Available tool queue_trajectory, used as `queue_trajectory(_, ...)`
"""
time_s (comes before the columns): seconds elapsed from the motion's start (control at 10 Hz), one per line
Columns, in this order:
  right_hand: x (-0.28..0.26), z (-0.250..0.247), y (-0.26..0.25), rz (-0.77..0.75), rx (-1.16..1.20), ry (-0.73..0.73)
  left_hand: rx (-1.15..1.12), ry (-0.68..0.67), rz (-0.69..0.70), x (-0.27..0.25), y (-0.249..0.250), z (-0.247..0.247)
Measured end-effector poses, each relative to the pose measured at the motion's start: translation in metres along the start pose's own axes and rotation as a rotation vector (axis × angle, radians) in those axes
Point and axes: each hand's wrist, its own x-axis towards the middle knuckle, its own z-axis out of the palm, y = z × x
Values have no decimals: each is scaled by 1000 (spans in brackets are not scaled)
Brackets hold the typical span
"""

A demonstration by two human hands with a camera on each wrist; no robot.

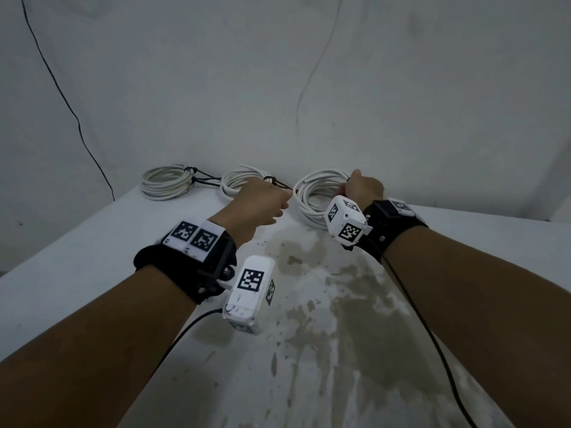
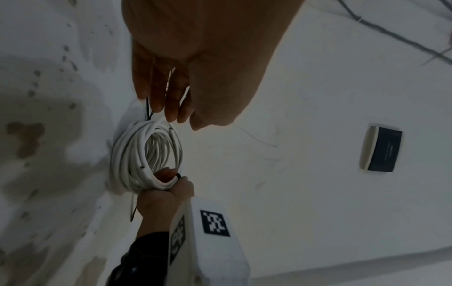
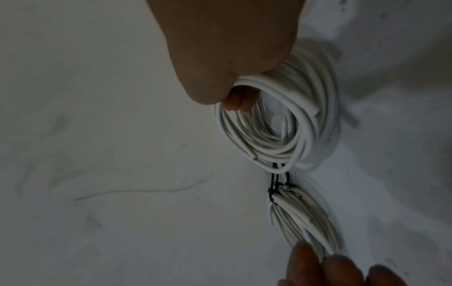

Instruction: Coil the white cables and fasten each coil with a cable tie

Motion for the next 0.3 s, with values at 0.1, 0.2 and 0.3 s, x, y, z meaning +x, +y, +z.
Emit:
queue_trajectory(0.1, -4, -9, -8, -52, -223, 95, 14, -18, 6, -3, -1, 2)
queue_trajectory(0.2, -15, -23, -11, -189, -662, 104, 35, -15, 11, -5, 1, 3)
queue_trajectory(0.3, -19, -30, -7, -332, -951, -3, 30, -4, 19, -8, 3, 3)
